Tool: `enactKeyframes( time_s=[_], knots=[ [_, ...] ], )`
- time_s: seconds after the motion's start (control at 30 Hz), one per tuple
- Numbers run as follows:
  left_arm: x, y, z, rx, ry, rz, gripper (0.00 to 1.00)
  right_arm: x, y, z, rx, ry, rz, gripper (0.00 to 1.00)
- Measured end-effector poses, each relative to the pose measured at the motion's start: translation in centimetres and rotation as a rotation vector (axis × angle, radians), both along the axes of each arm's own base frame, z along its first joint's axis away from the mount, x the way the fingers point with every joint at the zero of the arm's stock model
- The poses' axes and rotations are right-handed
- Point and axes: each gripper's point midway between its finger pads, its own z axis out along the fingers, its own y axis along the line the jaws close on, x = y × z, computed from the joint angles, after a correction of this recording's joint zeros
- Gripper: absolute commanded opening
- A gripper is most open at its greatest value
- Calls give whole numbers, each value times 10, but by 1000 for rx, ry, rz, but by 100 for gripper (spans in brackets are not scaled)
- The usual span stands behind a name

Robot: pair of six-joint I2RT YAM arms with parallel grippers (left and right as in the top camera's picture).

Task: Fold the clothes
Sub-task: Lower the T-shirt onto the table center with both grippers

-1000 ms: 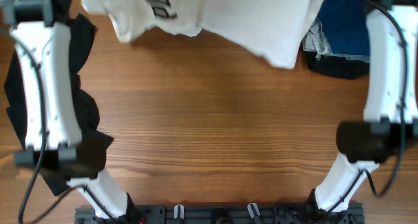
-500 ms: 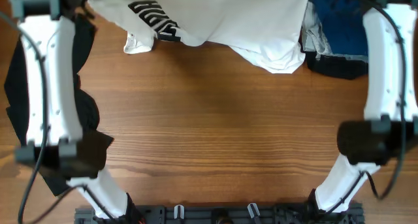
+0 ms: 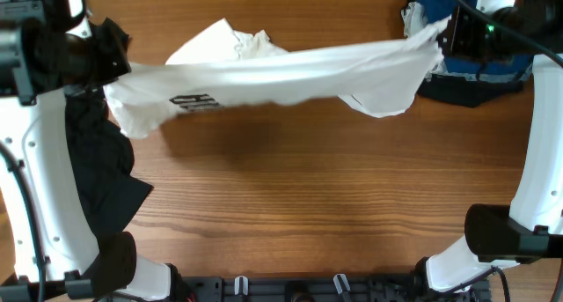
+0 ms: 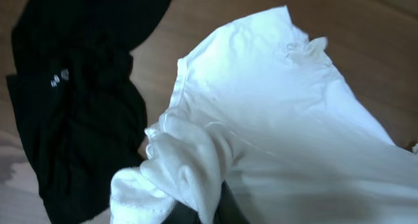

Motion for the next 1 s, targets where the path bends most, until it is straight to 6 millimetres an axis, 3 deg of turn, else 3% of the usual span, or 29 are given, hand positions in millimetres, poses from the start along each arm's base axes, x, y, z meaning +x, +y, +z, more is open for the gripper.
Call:
enactKeyframes(
  time_s=[0.17, 0.27, 0.37, 0.5, 0.73, 0.87, 1.0],
  knots=[
    [-13, -1, -34, -15, 118, 10, 4, -15, -2, -6, -12, 30, -6, 4],
    [-41, -2, -56, -23, 200, 26, 4, -40, -3, -7, -26, 44, -14, 4],
    [-66, -2, -64, -30, 200, 51, 4, -68, -3, -13, -36, 30, -20, 4],
    [-98, -5, -70, -46, 163, 82, 4, -104, -4, -41, -35, 79, -40, 5],
    [-142, -7, -104, -65, 226, 133, 4, -163, -1, -123, 4, 277, -138, 4],
    [-162, -9, -135, -78, 306, 172, 4, -190, 0, -149, 24, 342, -194, 4],
    [-170, -9, -142, -88, 318, 201, 4, -202, 1, -163, 43, 383, -251, 4]
  ],
)
